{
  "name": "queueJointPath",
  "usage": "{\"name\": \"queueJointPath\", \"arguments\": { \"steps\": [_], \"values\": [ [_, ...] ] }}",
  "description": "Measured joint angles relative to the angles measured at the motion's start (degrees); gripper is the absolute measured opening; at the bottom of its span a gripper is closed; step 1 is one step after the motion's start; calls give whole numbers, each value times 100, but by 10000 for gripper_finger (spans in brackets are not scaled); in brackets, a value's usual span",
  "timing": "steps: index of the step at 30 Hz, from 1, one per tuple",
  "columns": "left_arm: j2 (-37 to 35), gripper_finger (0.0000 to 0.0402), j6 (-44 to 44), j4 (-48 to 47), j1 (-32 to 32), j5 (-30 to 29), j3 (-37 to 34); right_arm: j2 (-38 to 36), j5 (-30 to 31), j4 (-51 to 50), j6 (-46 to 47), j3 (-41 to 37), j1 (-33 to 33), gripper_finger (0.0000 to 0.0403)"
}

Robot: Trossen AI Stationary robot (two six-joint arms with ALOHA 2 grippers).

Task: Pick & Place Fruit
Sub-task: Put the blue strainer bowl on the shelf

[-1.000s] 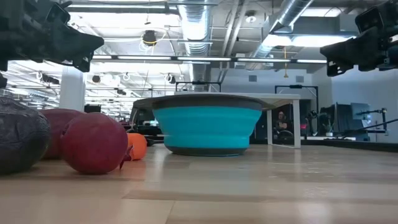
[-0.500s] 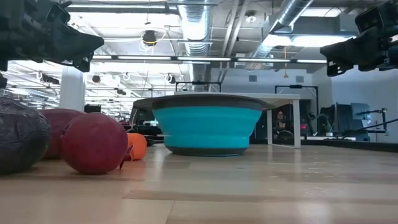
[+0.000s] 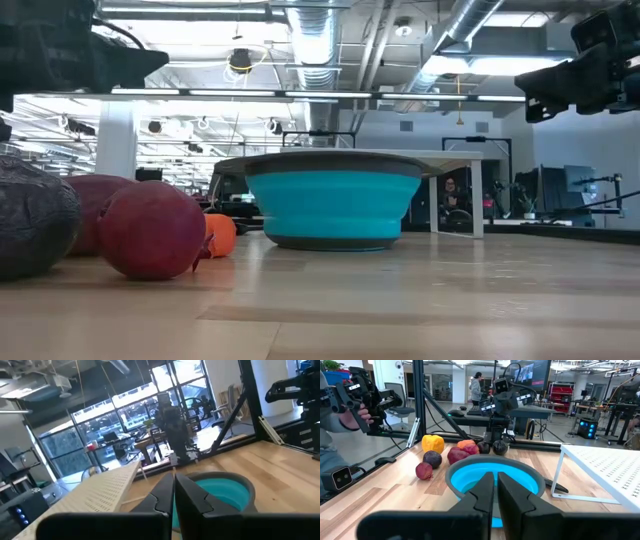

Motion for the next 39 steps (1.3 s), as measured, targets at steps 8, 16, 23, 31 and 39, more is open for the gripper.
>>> {"name": "queueJointPath", "arguments": {
  "steps": [8, 16, 23, 31, 39],
  "values": [
    [0, 8, -1864, 136, 0, 484, 0, 0, -1, -1, 0, 0, 0, 17],
    [138, 8, -2845, 1204, 0, 478, -1, 1, 0, -1, 0, 0, -1, 17],
    [2022, 8, -2847, 2234, -105, -117, 21, 0, -1, -1, 0, -2, -1, 17],
    [5213, 20, -2261, 2352, -868, -1271, 1191, -1, -1, -1, 0, -1, -1, 17],
    [6963, 125, -2245, 2296, -1086, -1392, 2183, -1, -1, -1, 0, -1, -2, 17]
  ]
}}
